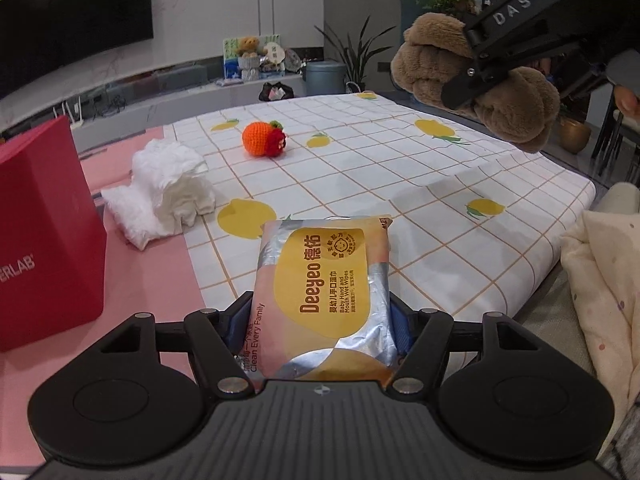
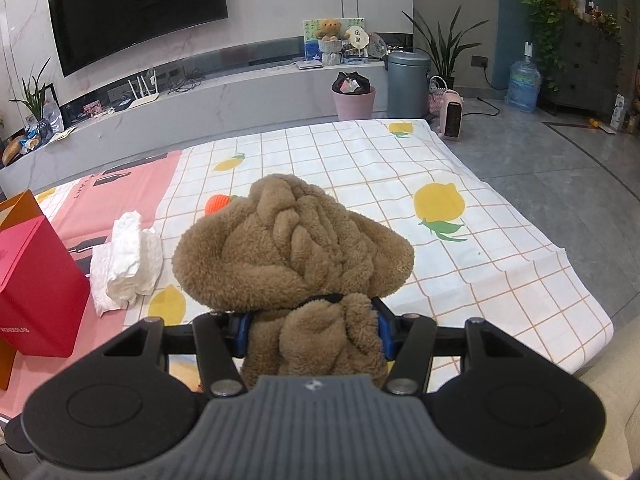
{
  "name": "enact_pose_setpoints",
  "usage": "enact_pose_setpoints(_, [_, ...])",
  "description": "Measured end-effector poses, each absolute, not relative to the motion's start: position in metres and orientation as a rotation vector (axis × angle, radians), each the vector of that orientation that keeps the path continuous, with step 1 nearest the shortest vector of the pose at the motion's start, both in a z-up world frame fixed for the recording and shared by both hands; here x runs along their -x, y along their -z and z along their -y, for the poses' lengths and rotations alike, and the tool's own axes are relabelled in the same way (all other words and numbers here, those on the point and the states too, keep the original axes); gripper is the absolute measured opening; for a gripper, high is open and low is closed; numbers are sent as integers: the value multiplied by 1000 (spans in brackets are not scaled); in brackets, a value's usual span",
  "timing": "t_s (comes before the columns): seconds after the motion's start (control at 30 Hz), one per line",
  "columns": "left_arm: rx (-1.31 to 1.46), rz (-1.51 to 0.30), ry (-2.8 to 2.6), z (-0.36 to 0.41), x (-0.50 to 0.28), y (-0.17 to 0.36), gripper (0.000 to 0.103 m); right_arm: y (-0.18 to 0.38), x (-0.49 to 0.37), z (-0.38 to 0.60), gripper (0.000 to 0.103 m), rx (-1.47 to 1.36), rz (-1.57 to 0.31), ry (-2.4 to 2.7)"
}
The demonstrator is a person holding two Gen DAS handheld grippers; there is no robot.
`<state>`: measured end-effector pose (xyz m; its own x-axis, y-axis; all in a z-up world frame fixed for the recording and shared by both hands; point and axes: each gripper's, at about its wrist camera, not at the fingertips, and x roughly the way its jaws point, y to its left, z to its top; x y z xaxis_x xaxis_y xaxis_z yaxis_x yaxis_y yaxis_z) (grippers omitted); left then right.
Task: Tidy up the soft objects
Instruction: 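Carry the wipes packet and the bear toward the orange box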
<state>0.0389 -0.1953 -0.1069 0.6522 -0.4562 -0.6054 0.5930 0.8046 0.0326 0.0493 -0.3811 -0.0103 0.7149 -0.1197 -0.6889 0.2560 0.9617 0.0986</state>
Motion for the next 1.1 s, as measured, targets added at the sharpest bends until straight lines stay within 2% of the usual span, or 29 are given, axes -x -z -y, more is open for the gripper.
enact_pose_setpoints(0.47, [-254, -638, 617, 183, -34, 102, 75, 9, -48, 381, 56, -190, -736, 189])
enact_pose_setpoints(1.1, [-347, -450, 647, 137, 5, 55, 74, 14, -57, 360, 55, -205, -741, 74])
